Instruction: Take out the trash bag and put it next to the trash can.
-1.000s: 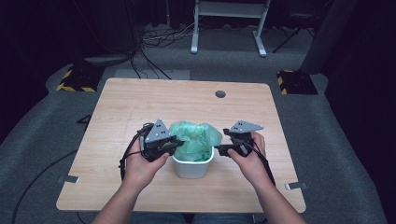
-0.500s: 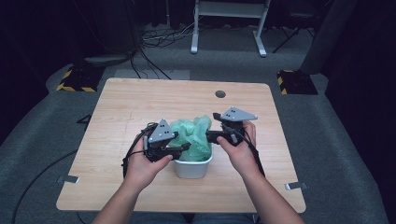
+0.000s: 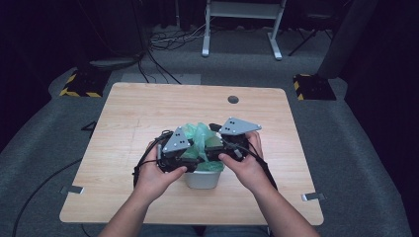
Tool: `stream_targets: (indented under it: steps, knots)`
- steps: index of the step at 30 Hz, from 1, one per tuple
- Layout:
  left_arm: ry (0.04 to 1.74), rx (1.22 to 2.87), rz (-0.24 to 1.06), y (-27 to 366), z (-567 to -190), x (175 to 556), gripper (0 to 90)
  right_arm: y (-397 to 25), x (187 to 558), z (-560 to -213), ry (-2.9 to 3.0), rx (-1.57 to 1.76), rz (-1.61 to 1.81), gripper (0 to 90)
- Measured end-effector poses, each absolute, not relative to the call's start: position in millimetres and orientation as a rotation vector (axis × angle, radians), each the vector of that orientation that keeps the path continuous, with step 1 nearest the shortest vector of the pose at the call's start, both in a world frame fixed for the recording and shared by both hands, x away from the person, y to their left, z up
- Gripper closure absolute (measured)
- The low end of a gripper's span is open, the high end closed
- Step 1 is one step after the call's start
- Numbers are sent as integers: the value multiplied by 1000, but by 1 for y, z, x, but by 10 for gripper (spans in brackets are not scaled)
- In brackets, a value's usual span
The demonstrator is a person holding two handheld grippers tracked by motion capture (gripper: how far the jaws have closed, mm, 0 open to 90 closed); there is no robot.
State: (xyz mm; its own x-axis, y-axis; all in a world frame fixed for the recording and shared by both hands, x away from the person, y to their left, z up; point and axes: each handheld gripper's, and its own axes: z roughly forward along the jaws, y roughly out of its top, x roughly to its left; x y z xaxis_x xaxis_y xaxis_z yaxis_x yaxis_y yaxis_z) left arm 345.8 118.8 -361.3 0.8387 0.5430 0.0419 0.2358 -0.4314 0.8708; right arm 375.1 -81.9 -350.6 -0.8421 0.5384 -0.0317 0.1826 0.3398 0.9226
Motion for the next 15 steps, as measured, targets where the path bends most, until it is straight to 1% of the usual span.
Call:
stream_targets:
  steps: [2,3,4,5,6,7,9,10,12,15]
  knots:
    - [566,2038,385,117,-361,346,435,-78,372,-350,2313,590,1495,284]
    - [559,2048,380,116,-361,345,472,-76,372,-350,2325,578,1492,310]
    - [557,2050,368,115,-361,345,526,-75,372,-350,2330,572,1493,311]
    - [558,2063,382,114,-361,344,574,-74,372,-350,2331,576,1492,302]
    - [558,2084,399,112,-361,343,600,-75,373,-351,2337,586,1493,279]
    - [561,2096,410,112,-362,342,659,-75,374,-350,2337,599,1510,253]
    - [576,2103,396,112,-362,342,828,-78,375,-350,2341,626,1545,189]
    - [586,2100,377,113,-363,343,862,-80,374,-349,2339,639,1558,192]
    - [606,2090,376,114,-363,344,881,-86,373,-348,2330,646,1563,211]
    - [613,2075,371,115,-362,346,884,-98,371,-346,2300,665,1516,206]
